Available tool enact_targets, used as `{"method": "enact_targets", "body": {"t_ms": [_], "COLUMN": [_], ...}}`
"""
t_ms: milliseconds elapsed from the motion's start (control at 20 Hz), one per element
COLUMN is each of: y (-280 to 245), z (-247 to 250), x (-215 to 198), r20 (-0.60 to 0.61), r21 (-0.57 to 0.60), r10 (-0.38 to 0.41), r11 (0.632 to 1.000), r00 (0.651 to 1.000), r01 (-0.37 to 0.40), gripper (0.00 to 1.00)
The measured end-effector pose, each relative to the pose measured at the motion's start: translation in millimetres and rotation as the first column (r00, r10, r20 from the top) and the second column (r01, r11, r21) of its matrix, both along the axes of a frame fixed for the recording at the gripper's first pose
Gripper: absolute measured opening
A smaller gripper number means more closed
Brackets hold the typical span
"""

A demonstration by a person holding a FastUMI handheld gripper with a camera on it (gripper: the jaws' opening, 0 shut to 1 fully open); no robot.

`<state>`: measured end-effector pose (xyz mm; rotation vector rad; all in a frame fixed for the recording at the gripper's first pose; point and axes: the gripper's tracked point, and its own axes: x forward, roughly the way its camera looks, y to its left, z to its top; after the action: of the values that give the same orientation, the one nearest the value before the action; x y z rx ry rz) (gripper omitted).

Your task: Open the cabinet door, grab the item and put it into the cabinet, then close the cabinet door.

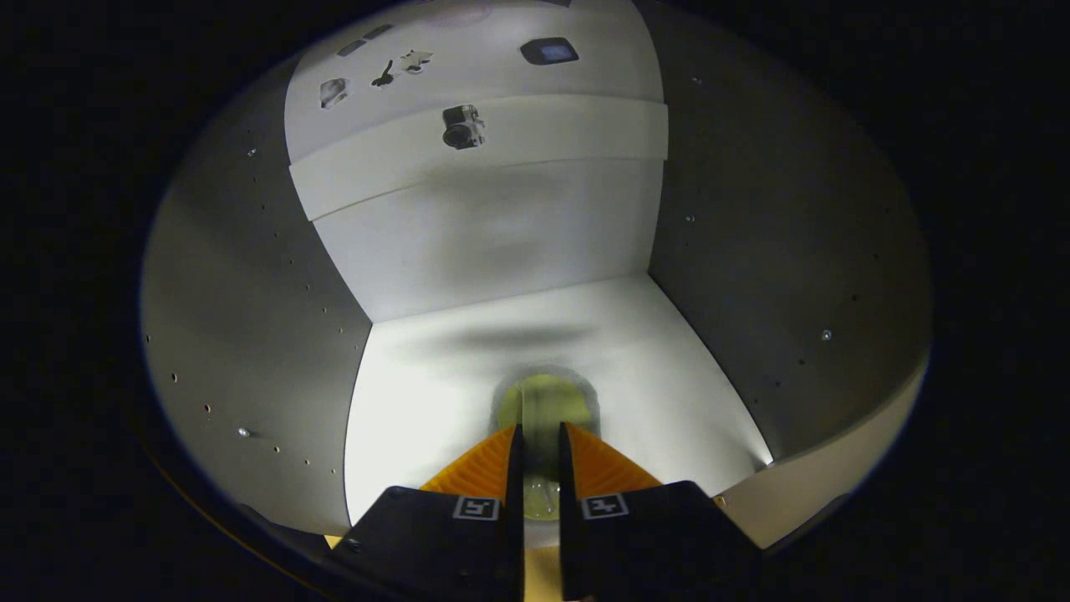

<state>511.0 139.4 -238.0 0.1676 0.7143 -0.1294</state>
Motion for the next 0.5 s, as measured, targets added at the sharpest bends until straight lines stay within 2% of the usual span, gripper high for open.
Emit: {"method": "enact_targets", "body": {"t_ms": [50, 300, 500], "y": [0.5, 3.5, -0.2], "z": [1.6, 33.1, 96.3], "x": [0.6, -18.5, -52.3], "r20": [0.005, 0.078, 0.259], "r21": [0.003, -0.005, -0.005], "r10": [-0.004, -0.005, -0.025], "r11": [1.0, 1.0, 1.0], "r00": [1.0, 0.997, 0.966], "r01": [0.004, 0.005, 0.027], "gripper": [0.25, 1.0, 0.98]}}
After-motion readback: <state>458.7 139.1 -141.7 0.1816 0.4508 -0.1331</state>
